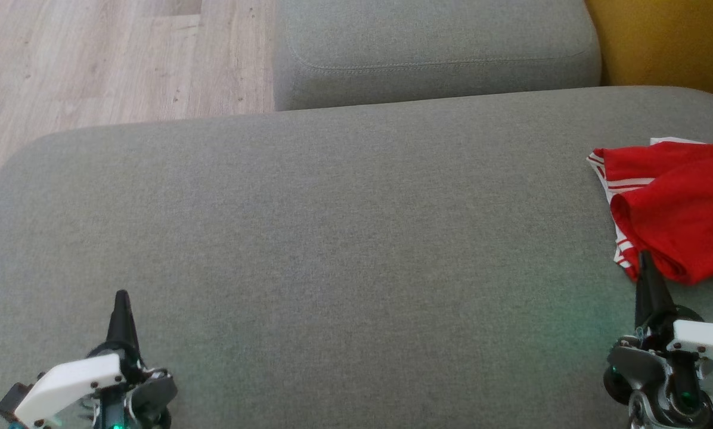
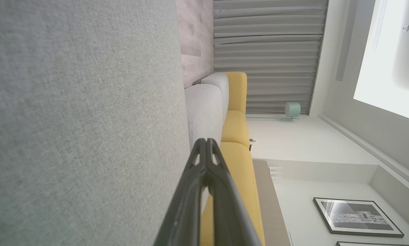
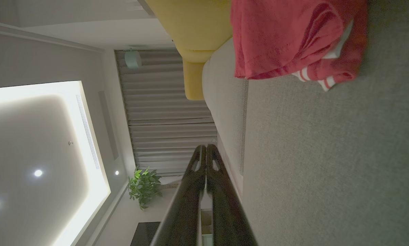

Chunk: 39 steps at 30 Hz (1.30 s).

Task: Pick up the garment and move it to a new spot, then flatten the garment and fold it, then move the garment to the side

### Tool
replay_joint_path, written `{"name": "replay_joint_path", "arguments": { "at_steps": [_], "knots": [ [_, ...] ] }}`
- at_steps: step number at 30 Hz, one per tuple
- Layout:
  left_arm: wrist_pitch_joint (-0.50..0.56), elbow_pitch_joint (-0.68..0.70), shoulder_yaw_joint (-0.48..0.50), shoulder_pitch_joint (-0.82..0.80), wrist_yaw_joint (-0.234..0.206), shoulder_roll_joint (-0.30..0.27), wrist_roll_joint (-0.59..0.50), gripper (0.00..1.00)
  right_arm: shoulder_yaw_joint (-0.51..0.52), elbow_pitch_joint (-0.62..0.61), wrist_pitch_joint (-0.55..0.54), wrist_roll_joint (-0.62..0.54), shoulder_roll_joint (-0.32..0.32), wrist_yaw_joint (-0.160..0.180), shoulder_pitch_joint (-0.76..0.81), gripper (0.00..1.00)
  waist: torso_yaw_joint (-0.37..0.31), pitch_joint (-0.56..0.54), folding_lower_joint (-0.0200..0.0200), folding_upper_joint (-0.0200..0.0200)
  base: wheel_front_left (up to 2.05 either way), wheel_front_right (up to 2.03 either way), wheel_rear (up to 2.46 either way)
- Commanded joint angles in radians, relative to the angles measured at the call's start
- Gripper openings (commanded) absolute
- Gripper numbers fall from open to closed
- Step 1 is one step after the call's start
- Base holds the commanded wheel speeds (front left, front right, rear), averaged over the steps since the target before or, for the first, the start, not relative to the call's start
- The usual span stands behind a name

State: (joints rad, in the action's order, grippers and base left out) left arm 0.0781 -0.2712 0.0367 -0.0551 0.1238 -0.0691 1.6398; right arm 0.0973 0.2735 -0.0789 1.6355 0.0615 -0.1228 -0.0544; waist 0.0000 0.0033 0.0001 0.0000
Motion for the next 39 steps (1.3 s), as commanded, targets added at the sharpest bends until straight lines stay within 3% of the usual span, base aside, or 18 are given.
{"name": "replay_joint_path", "arguments": {
  "at_steps": [1, 39],
  "knots": [
    [0.005, 0.028, 0.039, -0.050, 0.007, -0.009, 0.001, 0.00, -0.019, -0.031, -0.006, 0.003, 0.015, -0.008, -0.050, 0.00, 0.000, 0.000, -0.0001, 0.0000, 0.00, 0.00, 0.00],
    [0.016, 0.027, 0.053, -0.051, 0.007, 0.001, -0.011, 0.00, -0.006, -0.030, -0.016, -0.008, 0.005, -0.008, -0.051, 0.00, 0.000, 0.000, -0.0001, 0.0000, 0.00, 0.00, 0.00]
  ]
}}
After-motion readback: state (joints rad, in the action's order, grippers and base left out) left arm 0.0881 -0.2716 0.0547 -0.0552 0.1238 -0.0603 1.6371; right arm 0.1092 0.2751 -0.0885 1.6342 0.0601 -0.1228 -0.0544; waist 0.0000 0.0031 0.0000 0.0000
